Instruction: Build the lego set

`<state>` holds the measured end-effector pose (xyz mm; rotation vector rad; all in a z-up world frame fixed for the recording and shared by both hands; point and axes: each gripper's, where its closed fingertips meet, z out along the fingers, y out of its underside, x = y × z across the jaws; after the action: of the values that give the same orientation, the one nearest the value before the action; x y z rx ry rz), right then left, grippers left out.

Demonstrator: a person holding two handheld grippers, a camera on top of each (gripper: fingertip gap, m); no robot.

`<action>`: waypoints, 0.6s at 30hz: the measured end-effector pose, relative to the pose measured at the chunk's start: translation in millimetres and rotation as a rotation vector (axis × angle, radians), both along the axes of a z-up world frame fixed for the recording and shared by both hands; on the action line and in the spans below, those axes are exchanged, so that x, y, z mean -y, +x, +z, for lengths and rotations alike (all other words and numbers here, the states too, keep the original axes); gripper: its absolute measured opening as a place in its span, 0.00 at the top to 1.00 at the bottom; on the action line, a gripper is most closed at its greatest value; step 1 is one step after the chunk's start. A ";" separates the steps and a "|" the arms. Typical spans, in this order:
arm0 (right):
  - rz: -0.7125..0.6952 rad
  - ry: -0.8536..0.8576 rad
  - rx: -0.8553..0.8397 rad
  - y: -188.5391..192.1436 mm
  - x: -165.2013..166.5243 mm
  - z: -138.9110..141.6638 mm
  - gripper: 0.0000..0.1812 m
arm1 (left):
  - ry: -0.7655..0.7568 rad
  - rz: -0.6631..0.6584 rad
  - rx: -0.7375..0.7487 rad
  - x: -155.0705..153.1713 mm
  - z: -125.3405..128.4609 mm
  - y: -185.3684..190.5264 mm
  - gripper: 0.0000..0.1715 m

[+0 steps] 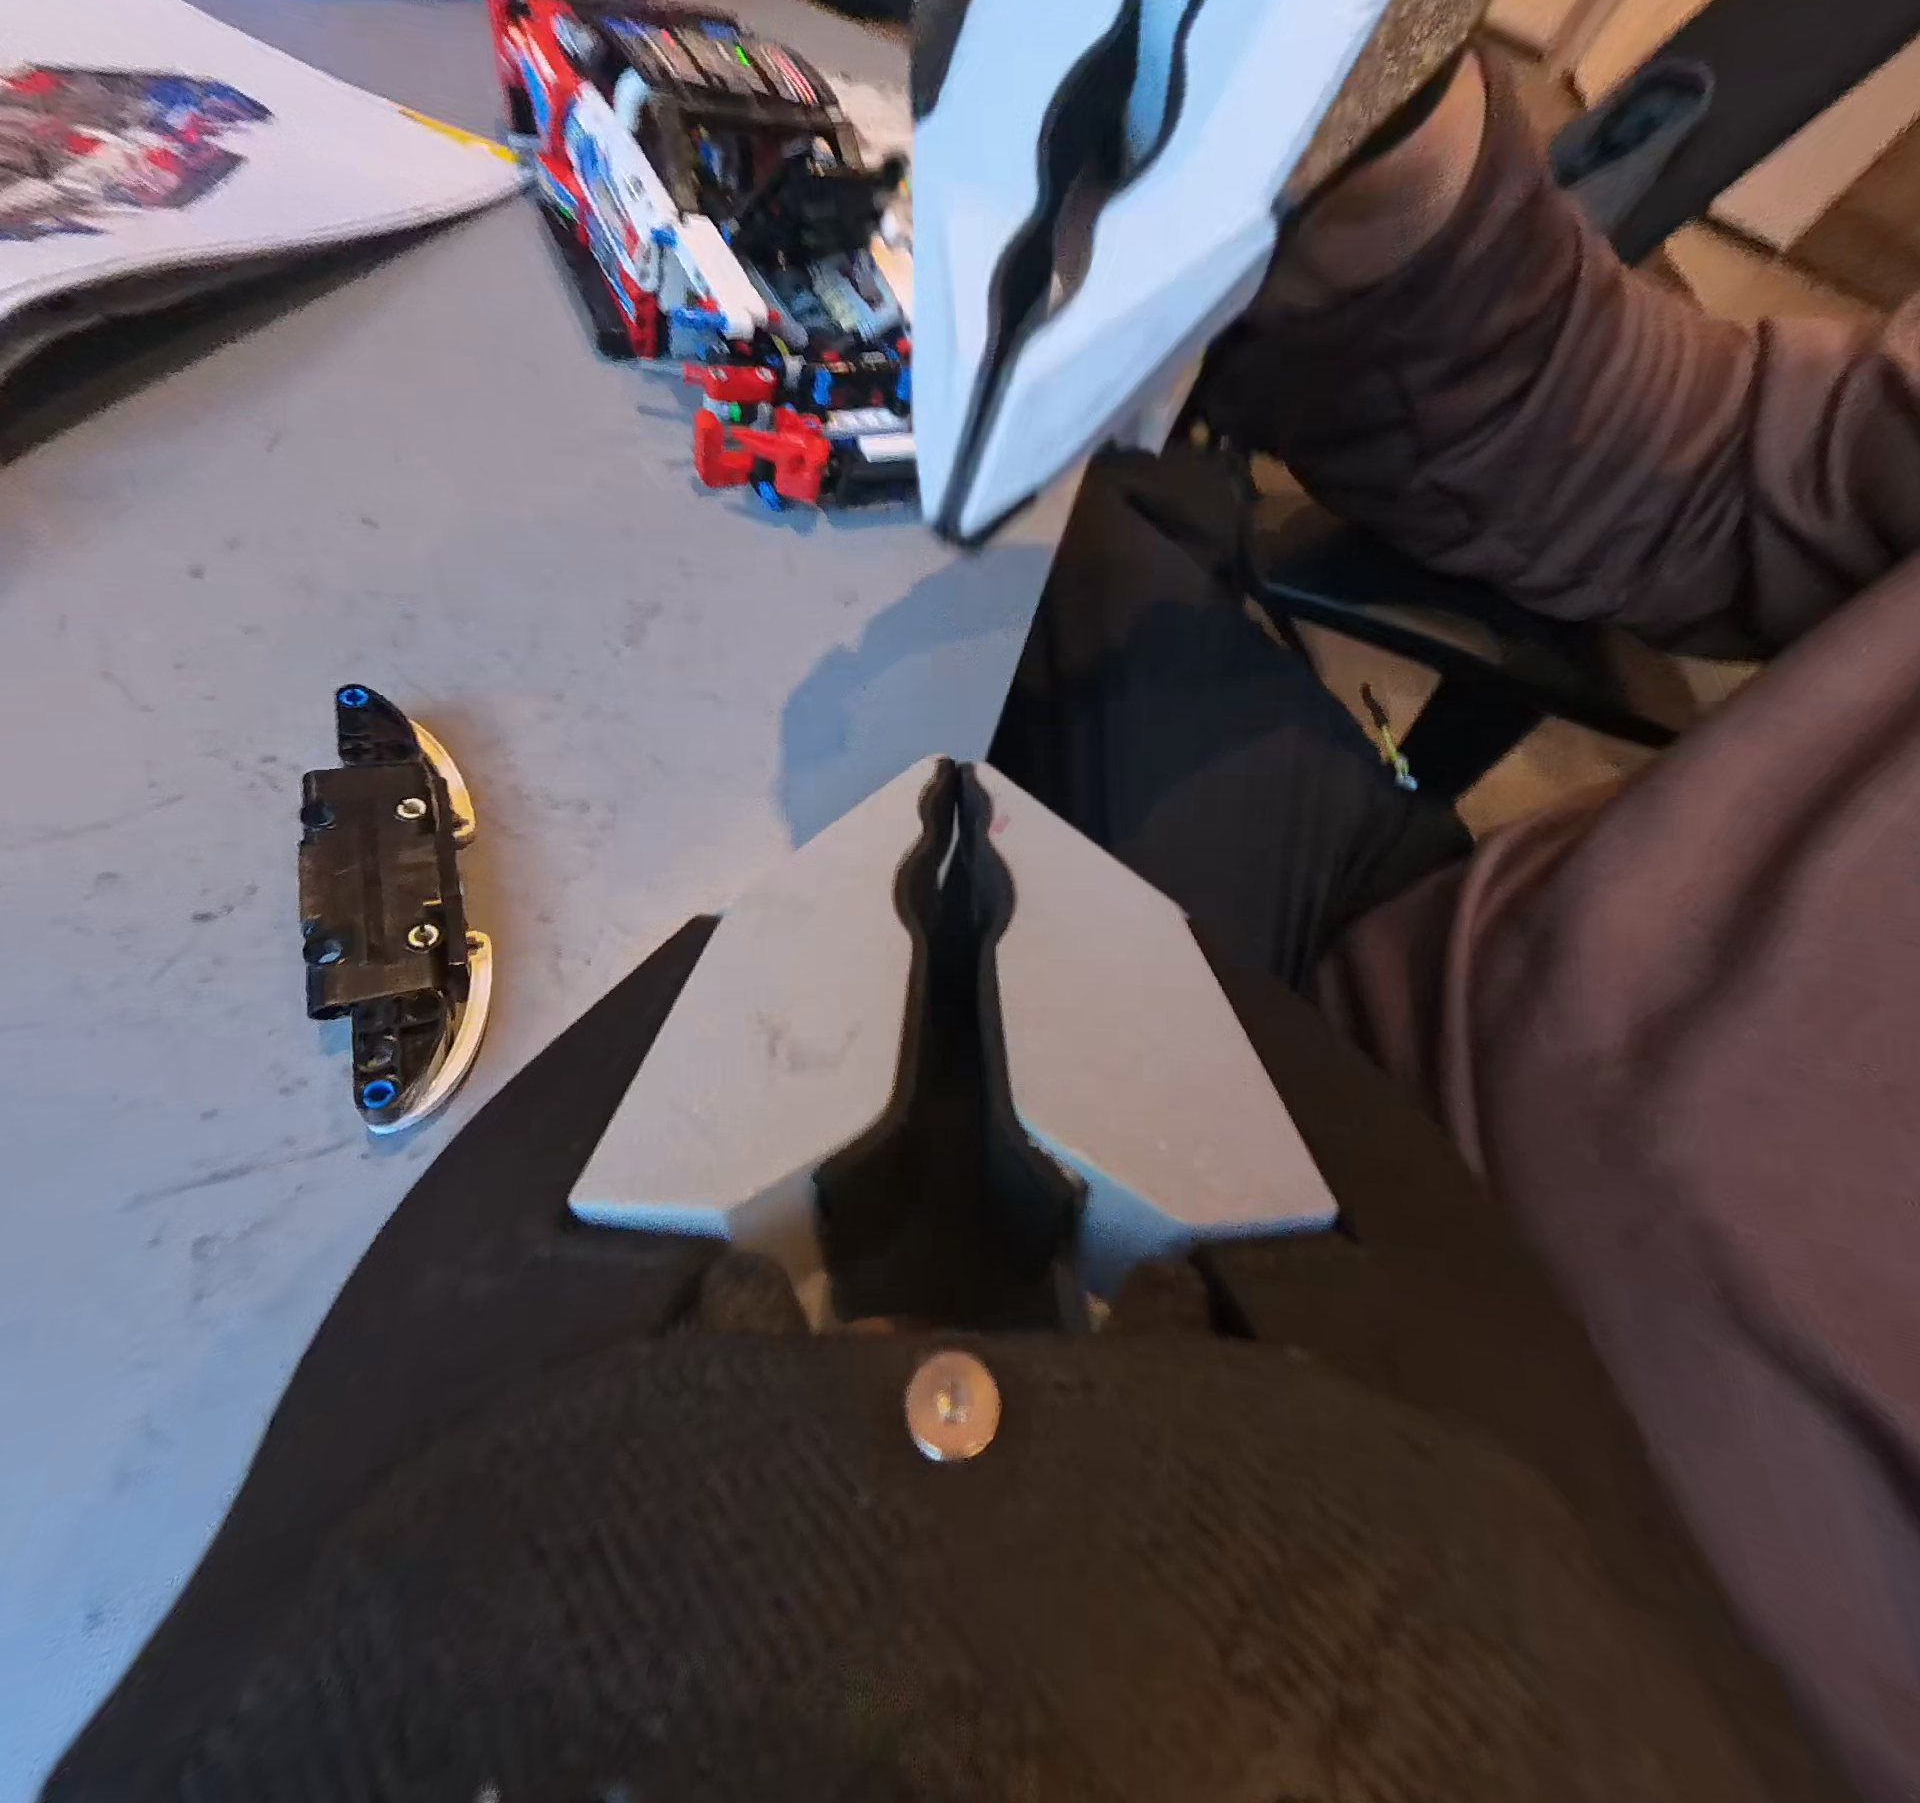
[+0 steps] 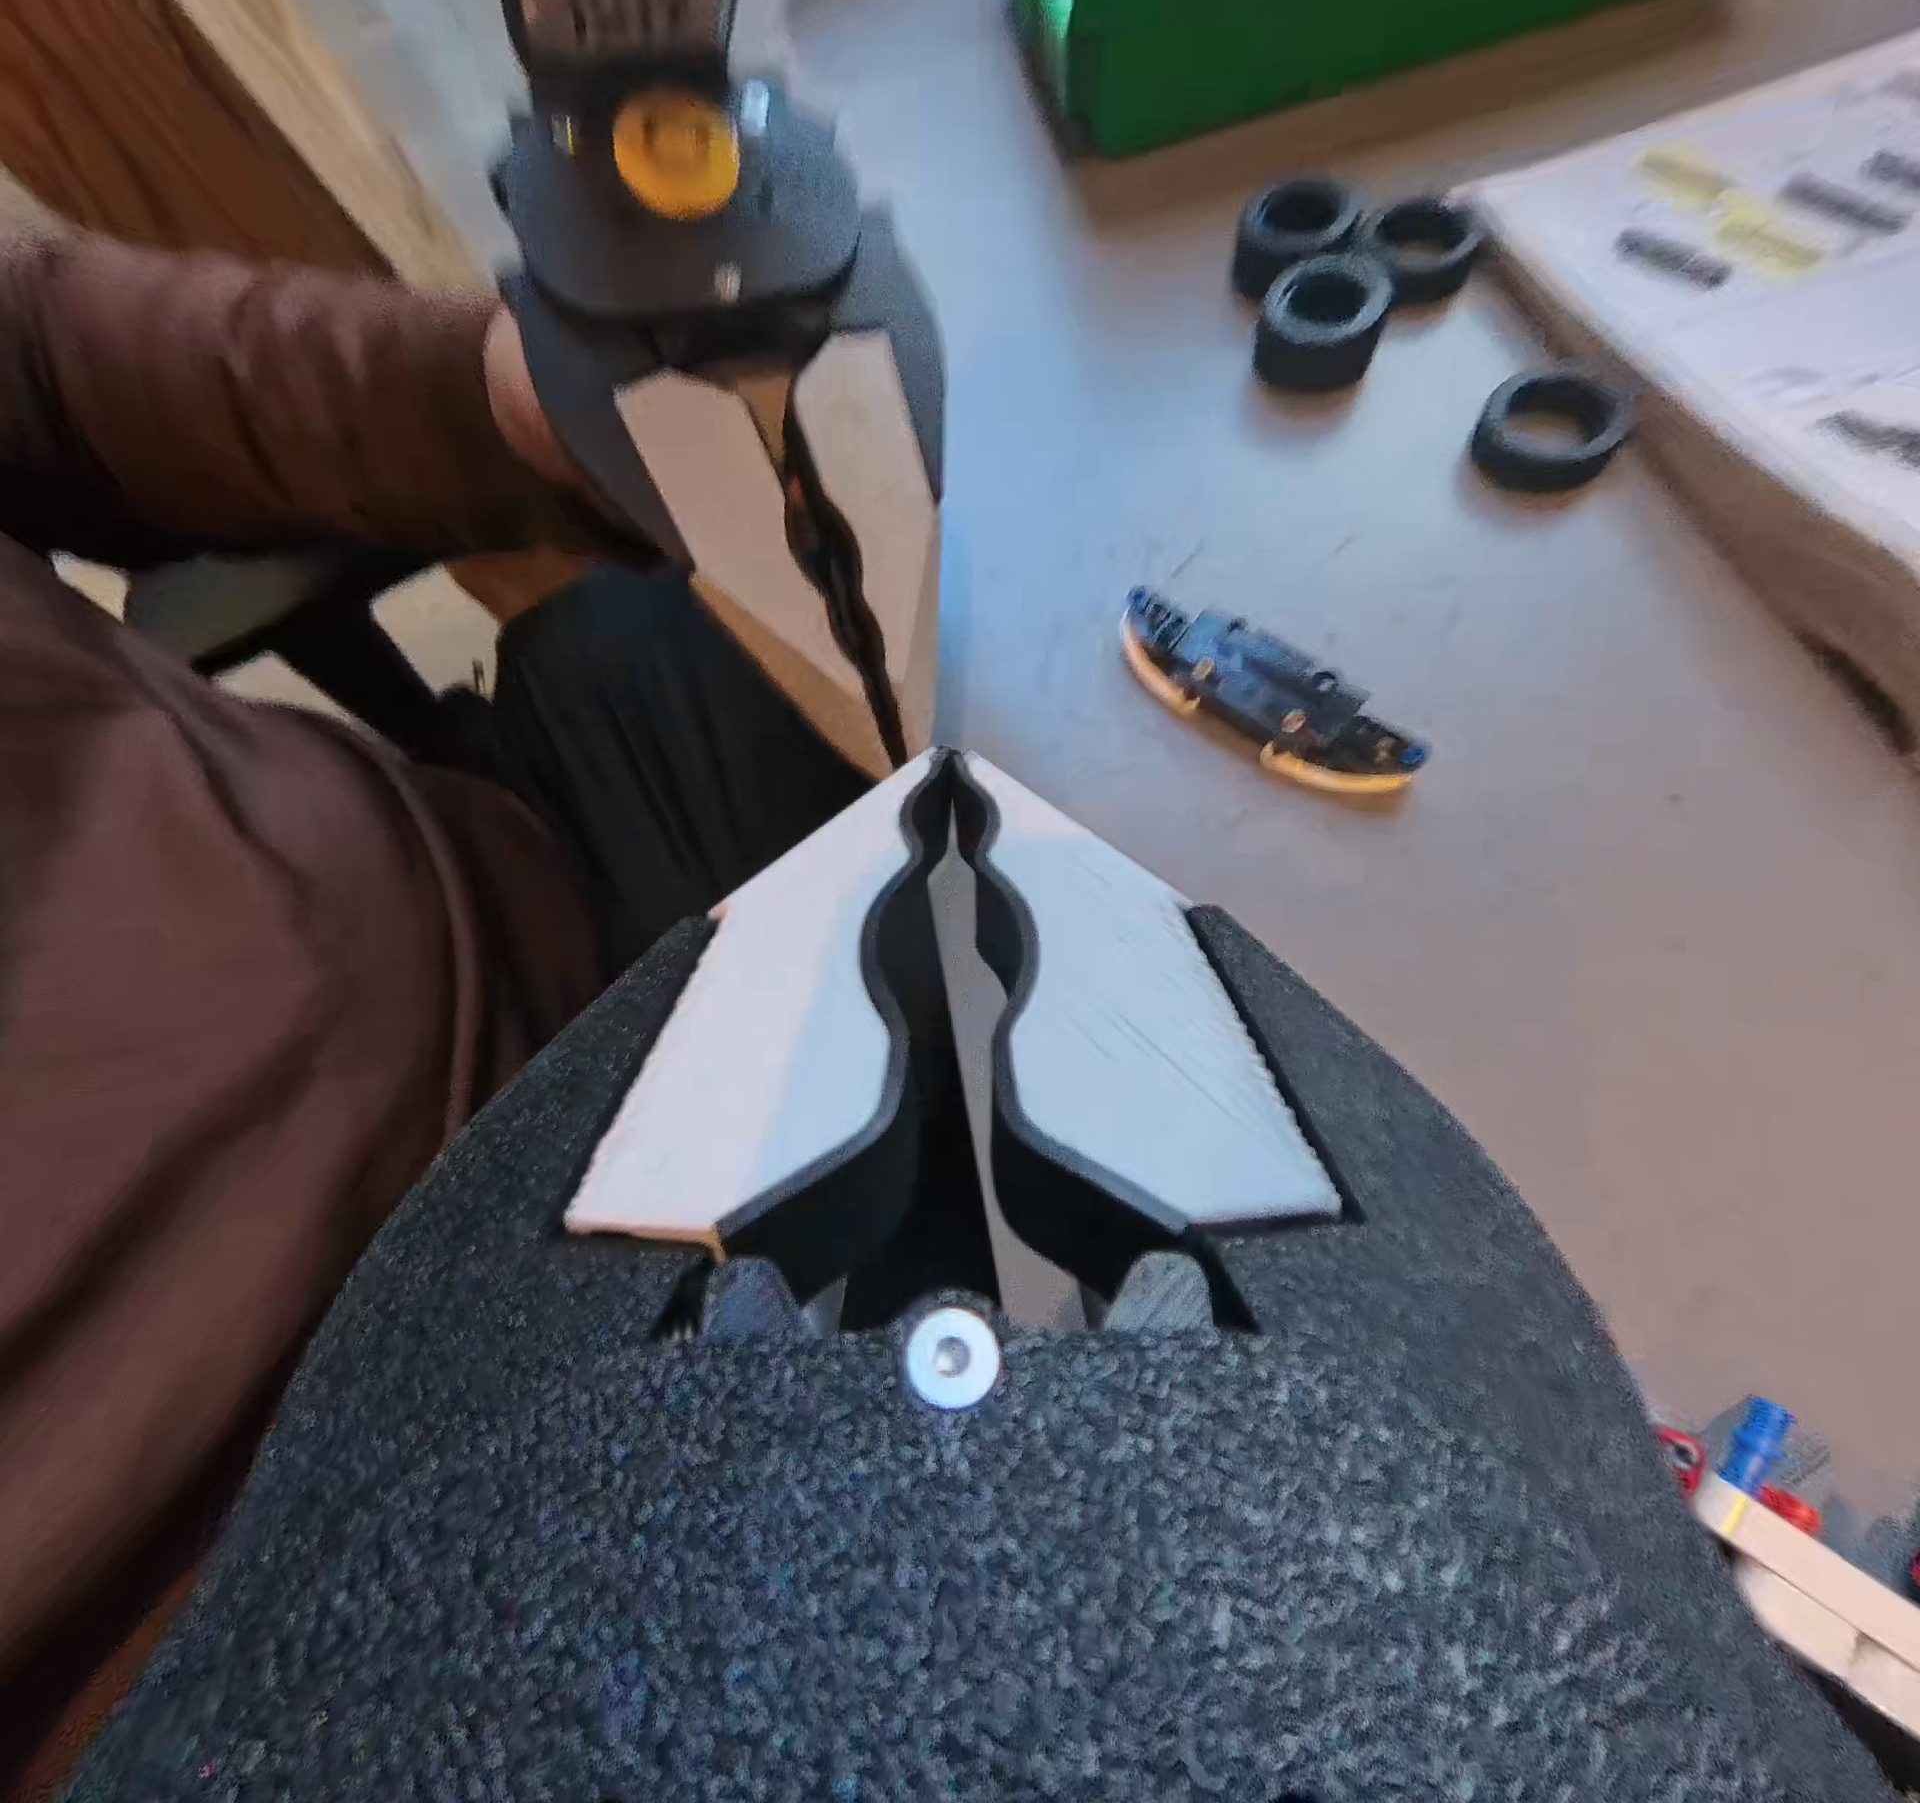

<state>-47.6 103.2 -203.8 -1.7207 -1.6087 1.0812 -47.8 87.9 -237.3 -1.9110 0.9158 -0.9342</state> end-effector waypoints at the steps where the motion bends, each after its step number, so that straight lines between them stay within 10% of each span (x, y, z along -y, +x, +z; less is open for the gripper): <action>1: -0.033 -0.008 -0.070 0.5 -6.7 13.3 1.00 | 0.007 0.027 0.037 -1.4 3.3 -1.1 1.00; 7: -0.065 -0.248 -0.344 7.7 -10.9 50.9 0.89 | 0.118 0.181 0.633 -7.0 76.9 -22.5 1.00; 18: -0.011 -0.334 -0.482 -16.1 16.4 67.5 0.92 | 0.216 0.203 0.770 5.4 107.2 -12.4 1.00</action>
<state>-63.7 86.8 -136.3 -1.4984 -1.1632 1.6818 -60.2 82.5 -130.1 -1.2604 0.3354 -1.2505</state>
